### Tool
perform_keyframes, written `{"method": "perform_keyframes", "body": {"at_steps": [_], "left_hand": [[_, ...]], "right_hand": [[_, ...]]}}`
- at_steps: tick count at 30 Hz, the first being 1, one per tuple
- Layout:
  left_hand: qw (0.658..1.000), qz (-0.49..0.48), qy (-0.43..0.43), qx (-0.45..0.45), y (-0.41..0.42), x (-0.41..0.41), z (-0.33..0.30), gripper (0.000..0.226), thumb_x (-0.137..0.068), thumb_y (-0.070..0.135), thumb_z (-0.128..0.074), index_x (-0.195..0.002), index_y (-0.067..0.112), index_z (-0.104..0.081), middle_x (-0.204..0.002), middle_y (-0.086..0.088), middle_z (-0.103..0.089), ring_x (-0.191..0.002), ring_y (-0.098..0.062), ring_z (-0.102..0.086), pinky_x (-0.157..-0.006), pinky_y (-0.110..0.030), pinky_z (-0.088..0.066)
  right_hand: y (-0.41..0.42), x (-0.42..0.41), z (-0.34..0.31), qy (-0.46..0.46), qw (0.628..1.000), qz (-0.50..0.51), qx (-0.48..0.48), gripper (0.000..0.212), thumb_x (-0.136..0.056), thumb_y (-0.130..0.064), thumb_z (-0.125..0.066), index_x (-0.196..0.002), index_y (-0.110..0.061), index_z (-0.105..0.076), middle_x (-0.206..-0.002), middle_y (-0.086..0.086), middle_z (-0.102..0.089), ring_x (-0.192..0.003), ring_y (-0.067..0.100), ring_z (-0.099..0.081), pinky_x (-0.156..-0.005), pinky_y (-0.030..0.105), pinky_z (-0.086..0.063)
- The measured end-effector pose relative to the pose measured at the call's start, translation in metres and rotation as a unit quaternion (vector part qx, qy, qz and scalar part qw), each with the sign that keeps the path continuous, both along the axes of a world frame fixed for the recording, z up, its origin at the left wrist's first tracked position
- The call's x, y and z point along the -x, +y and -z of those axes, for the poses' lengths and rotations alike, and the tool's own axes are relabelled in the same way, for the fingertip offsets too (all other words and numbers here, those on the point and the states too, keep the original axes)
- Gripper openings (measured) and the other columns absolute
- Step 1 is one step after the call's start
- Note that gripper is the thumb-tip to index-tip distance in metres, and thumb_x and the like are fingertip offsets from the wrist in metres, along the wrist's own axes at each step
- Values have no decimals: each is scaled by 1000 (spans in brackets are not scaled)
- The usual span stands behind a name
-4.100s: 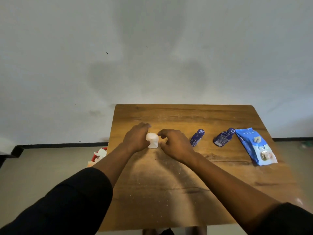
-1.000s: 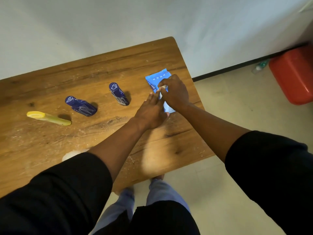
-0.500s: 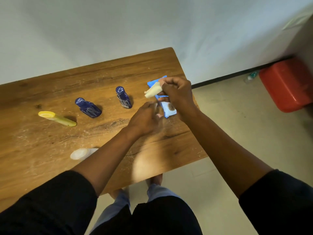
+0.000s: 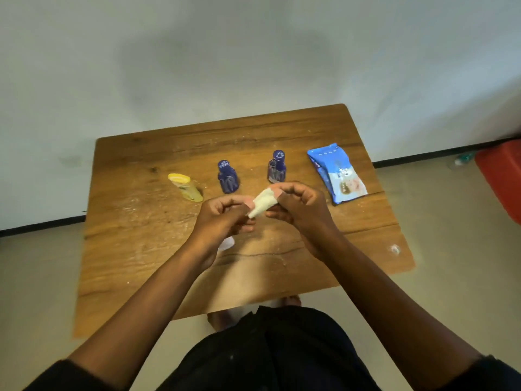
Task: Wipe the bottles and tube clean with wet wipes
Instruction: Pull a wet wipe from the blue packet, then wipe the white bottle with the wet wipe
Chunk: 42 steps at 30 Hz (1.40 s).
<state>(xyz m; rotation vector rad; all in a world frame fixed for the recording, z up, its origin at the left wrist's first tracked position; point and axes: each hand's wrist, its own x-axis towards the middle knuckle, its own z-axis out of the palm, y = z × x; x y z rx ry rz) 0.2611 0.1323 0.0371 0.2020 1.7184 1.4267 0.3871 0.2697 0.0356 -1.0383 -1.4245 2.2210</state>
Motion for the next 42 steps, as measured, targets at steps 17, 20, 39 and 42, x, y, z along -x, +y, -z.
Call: {"method": "perform_keyframes", "body": {"at_steps": [17, 20, 39, 42], "left_hand": [[970, 39, 227, 79, -100, 66, 63, 28, -82, 37, -64, -106, 28, -75, -107, 10, -75, -101, -9, -68, -87, -35, -56], [922, 216, 293, 130, -96, 73, 82, 64, -67, 43, -75, -128, 28, -62, -126, 8, -60, -112, -8, -58, -91, -33, -51], [985, 74, 152, 16, -98, 71, 59, 33, -71, 29, -83, -101, 24, -69, -90, 7, -76, -86, -13, -73, -71, -34, -60], [992, -1, -42, -119, -107, 67, 20, 68, -64, 32, -77, -127, 14, -60, -118, -11, -75, -115, -35, -69, -82, -41, -63]], "right_hand": [[-122, 36, 31, -137, 978, 151, 46, 30, -90, -2, -78, -113, -11, -61, -104, 20, -75, -83, 30, -74, -77, 44, -63], [-124, 30, 33, -156, 973, 171, 8, 24, -90, -2, -77, -109, -11, -64, -98, 16, -75, -87, 33, -74, -77, 45, -62], [-120, 14, 0, -173, 941, 170, -237, 37, -90, -7, -75, -108, -37, -63, -101, -7, -70, -95, 12, -68, -75, 28, -60], [-122, 23, -20, -126, 913, 162, -353, 28, -90, -8, -77, -105, -31, -71, -99, -16, -73, -95, 5, -70, -76, 25, -62]]}}
